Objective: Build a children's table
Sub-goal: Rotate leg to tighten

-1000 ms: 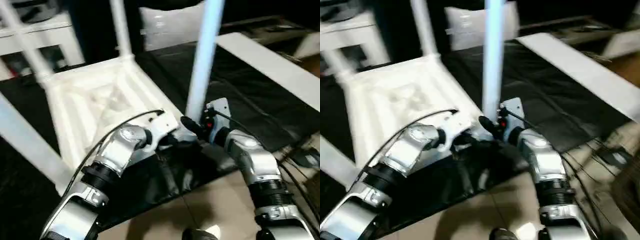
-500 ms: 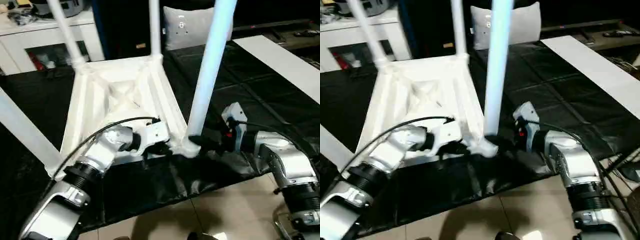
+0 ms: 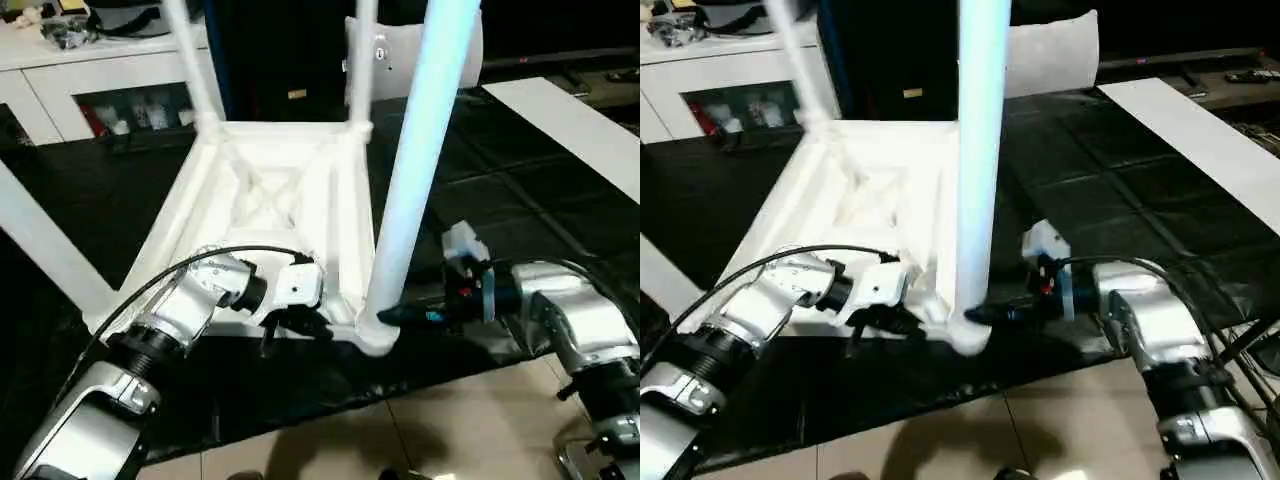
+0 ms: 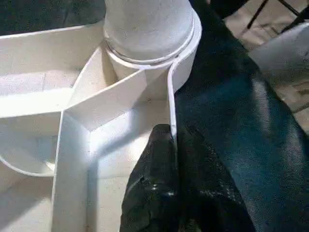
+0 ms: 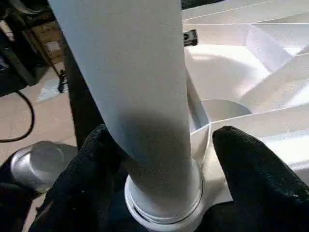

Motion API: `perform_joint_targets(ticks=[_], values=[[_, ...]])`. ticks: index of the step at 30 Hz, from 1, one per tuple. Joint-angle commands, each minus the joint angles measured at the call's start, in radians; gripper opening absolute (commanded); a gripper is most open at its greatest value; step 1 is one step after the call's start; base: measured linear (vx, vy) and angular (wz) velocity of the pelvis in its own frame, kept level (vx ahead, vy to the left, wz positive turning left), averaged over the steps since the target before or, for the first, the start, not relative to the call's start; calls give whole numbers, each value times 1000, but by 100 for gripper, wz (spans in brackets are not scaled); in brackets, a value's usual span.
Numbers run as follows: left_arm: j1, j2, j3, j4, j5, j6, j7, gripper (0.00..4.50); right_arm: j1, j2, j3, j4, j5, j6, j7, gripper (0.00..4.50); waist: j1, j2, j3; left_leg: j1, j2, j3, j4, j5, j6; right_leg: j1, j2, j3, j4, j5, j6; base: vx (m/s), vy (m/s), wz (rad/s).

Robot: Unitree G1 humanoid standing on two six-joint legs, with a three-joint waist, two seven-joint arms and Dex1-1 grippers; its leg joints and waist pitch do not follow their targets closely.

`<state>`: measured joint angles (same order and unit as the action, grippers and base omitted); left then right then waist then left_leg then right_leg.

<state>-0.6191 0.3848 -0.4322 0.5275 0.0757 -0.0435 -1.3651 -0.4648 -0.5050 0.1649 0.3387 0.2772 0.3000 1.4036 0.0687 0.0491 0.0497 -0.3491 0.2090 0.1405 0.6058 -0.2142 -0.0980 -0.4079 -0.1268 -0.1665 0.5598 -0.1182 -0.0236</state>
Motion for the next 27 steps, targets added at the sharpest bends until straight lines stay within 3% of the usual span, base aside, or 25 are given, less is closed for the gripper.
perform_joint_targets(ticks=[1,10,19,21,23,27], values=[[-16,-8,-43,-32,-4,-30,-50,0,-23,4,10,19,2,-11,9,293,-4,-20,-76,-11,16,19,-71,-162,92,69,-27,51,-57,-397,-138,0,0,0],[-10,-5,-38,-39,-5,-34,-57,0,-27,25,30,37,11,1,38,212,-4,-23,-78,-12,16,20,-71,-143,93,70,-26,53,-55,-390,-139,0,0,0],[8,-3,-30,-61,-23,8,-56,0,-4,54,27,-1,40,47,28,195,-6,-19,-77,-11,16,19,-72,-150,85,69,-26,53,-57,-397,-135,0,0,0],[14,-9,-19,-78,-22,57,-26,0,1,81,10,-8,31,79,-61,194,-7,-18,-77,-11,17,18,-73,-146,81,70,-26,54,-55,-391,-138,0,0,0],[16,-15,-12,-85,-14,71,9,0,1,99,-3,-6,18,92,-124,194,-16,-18,-71,-11,11,19,-74,-179,67,68,-24,49,-66,-456,-112,0,0,0],[14,-93,42,-131,1,250,197,0,-11,192,-58,-3,-32,171,-398,194,-35,-20,-64,-7,3,18,-71,-213,33,62,-21,41,-80,-555,-69,0,0,0]])
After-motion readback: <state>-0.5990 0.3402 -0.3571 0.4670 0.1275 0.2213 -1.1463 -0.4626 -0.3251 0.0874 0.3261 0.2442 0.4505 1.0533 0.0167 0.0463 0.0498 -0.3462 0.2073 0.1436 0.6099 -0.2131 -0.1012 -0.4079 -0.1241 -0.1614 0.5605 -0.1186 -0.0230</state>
